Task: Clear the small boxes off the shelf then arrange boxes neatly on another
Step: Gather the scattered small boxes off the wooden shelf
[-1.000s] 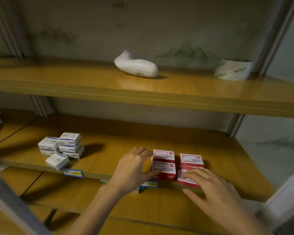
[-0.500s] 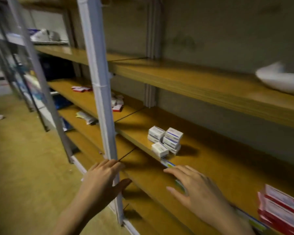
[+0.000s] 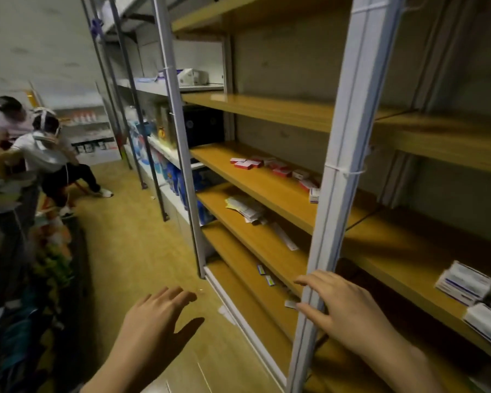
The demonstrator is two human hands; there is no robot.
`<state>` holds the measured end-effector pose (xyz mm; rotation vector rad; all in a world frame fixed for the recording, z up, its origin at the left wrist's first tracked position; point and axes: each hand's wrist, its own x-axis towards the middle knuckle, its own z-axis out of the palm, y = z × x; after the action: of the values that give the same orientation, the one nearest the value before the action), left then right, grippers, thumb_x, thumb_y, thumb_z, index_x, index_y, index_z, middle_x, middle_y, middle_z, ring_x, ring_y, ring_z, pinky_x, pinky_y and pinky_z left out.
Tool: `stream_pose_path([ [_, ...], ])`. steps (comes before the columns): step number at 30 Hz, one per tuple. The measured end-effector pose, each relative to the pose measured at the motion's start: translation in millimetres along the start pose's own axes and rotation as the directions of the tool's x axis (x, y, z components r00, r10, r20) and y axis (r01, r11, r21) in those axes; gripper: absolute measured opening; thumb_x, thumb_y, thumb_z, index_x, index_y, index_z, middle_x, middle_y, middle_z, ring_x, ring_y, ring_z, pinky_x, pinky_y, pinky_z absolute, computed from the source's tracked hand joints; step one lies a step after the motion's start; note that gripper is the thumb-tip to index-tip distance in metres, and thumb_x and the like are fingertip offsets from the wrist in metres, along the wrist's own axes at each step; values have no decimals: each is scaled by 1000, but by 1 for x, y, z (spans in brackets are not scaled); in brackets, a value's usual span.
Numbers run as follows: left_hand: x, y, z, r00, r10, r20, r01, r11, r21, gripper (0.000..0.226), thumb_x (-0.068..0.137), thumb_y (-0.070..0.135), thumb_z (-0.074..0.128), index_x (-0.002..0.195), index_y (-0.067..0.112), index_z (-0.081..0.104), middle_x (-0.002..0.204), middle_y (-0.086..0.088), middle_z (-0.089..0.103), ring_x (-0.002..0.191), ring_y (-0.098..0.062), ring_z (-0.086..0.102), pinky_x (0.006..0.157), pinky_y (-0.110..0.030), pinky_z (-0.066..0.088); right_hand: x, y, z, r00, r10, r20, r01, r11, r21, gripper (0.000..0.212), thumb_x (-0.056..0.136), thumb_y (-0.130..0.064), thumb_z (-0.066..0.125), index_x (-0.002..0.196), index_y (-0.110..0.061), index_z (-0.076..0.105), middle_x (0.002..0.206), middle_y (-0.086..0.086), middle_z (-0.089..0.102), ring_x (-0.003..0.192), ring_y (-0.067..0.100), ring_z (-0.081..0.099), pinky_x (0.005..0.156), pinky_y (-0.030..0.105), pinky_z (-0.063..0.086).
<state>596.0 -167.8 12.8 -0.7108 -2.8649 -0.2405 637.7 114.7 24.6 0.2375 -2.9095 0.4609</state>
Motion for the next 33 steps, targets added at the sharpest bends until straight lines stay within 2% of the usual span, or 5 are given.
stream_pose_path([
  [7, 36, -81, -7, 999, -45, -22, 46, 998, 51, 50, 84, 64, 33, 128, 41, 39, 125, 24, 49, 113, 5, 44, 92, -12, 34, 85, -28, 15, 999, -36, 26, 37, 997, -64, 39, 85, -53, 45, 122, -44, 38, 117, -24, 47, 107, -3, 43, 84, 20, 42],
  [15, 137, -137, 21, 1000, 18, -9, -17, 1000, 14, 48, 83, 64, 35, 124, 41, 43, 119, 23, 52, 107, 4, 48, 88, -12, 37, 186, -15, 41, 1000, 4, 16, -3, 998, -59, 40, 87, -51, 45, 125, -41, 39, 120, -24, 45, 108, -7, 40, 80, 12, 33],
  [21, 260, -149, 37, 984, 176, 2, -176, 984, -16, 42, 85, 60, 39, 122, 41, 42, 120, 23, 49, 108, 3, 46, 89, -12, 36, 264, 24, 45, 988, 146, -60, -150, 986, -73, 41, 87, -50, 45, 127, -41, 37, 127, -23, 44, 118, -2, 37, 93, 20, 35],
  [26, 344, -150, 53, 951, 309, 6, -308, 950, -57, 44, 85, 60, 40, 125, 41, 41, 124, 24, 47, 113, 2, 44, 93, -15, 35, 303, 57, 45, 945, 313, -98, -320, 944, -74, 41, 87, -49, 47, 126, -40, 39, 124, -21, 44, 112, -1, 40, 85, 17, 34],
  [33, 446, -135, 83, 847, 532, -2, -524, 833, -176, 38, 84, 60, 41, 115, 38, 49, 113, 23, 54, 105, -1, 50, 82, -18, 39, 318, 101, 38, 769, 604, -208, -631, 769, -102, 40, 86, -48, 49, 124, -39, 41, 127, -17, 46, 113, 3, 45, 86, 19, 38],
])
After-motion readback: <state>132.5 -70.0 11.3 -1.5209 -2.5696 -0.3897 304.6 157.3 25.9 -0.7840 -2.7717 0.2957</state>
